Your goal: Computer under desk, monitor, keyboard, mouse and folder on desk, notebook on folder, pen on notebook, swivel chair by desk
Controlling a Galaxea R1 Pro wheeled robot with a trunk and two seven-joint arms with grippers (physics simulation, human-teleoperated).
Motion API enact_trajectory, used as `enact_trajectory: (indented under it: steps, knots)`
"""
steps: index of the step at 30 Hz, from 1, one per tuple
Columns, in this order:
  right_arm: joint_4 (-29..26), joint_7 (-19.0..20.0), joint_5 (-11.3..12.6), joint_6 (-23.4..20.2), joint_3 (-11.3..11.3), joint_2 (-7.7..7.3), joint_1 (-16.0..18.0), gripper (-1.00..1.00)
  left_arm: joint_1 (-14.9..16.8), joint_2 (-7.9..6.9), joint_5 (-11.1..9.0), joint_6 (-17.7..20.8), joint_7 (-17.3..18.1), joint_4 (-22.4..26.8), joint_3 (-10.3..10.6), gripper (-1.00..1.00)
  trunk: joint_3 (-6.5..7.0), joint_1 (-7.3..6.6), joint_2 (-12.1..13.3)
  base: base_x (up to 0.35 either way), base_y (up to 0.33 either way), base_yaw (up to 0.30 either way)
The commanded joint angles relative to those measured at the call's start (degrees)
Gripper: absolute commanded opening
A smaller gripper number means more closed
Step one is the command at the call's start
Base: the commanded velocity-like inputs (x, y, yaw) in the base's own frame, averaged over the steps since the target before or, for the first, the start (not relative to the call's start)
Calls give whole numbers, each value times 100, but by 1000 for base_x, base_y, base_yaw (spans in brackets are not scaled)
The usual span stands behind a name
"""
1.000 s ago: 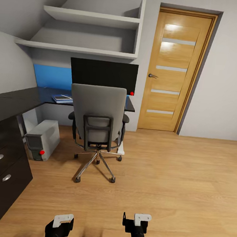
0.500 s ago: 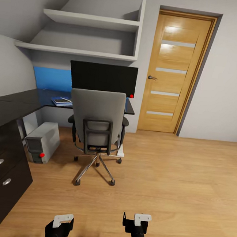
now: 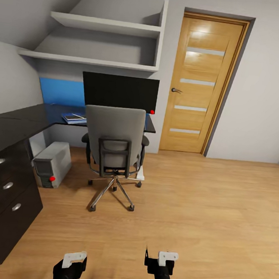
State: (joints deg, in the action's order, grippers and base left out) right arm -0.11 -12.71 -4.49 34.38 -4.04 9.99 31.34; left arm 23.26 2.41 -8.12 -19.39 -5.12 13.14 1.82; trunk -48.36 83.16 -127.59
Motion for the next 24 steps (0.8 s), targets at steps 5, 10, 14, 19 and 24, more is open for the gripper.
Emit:
enact_trajectory:
  steps: [5, 10, 14, 19, 24]
  knots:
    - [-3, -58, -47, 3, -35, 1, 4, 100, 3, -3, -44, -15, -8, -14, 22, 100, 39, -115, 199, -307, 0, -3]
    - [-5, -57, -50, 9, -35, 1, 4, 100, 3, -9, -47, -13, -9, -25, 21, 100, 87, -225, 400, -130, 0, -1]
    - [-2, -57, -53, 12, -37, 1, 4, 100, 3, -13, -49, -15, -13, -64, 20, 100, 141, -313, 560, -47, 0, 0]
    - [-6, -69, -65, 21, -41, 1, 4, 100, 3, -22, -49, -29, -8, -338, 18, 100, 224, -423, 761, -14, 0, 0]
    - [-6, -74, -74, 9, -43, 1, 4, 100, 3, -49, -57, -49, -1, -705, 15, 100, 312, -532, 961, -5, 0, 0]
